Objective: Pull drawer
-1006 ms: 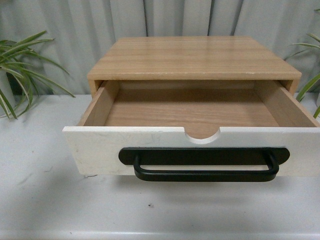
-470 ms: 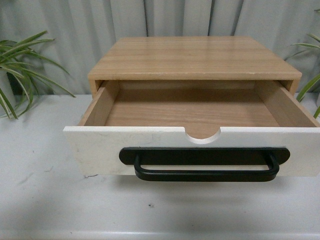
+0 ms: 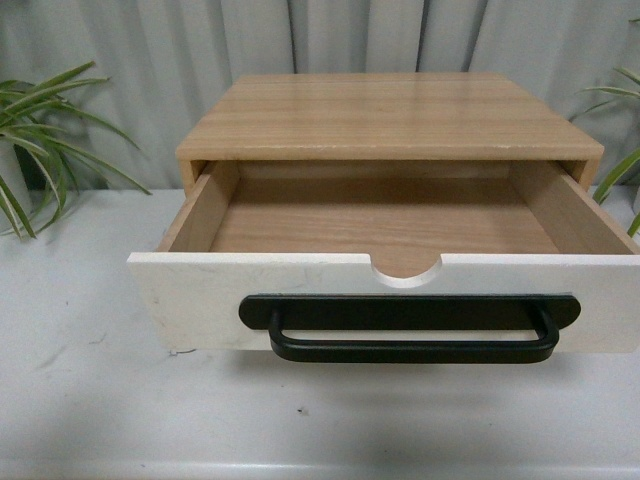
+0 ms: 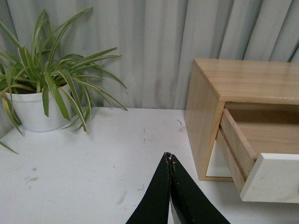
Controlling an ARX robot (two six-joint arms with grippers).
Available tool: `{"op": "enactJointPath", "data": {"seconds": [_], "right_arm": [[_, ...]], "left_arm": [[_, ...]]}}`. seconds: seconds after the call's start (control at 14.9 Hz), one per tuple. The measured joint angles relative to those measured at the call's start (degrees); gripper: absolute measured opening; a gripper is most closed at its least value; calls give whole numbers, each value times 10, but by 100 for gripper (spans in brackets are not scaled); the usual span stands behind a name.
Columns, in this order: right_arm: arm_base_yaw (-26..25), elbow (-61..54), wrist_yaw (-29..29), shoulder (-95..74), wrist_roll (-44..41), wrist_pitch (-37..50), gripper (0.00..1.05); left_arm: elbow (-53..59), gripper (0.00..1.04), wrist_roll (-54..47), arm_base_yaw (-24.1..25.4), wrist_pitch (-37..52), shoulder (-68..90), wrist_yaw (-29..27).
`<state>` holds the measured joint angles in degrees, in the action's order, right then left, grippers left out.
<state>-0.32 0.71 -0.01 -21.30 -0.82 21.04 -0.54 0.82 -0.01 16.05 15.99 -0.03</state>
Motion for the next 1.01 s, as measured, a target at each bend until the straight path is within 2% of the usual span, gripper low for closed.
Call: {"op": "enactJointPath", "data": {"seconds": [0.4,0.54,0.67,0.74,1.01], "right_arm": [[0,0,0,85,0,-80,2],[0,0,0,99,0,-97,2],[0,0,0,126,0,-128,2],[0,0,0,196,0,-217,2],[0,0,0,211,0,-212,2]], "left_arm": [[0,2,0,0,-60,-62,0],[0,2,0,0,-169,-144,1],[0,2,0,0,-165,-155,-1],[0,2,0,0,-162,-155,-1],[0,2,0,0,-163,-155,0]]}}
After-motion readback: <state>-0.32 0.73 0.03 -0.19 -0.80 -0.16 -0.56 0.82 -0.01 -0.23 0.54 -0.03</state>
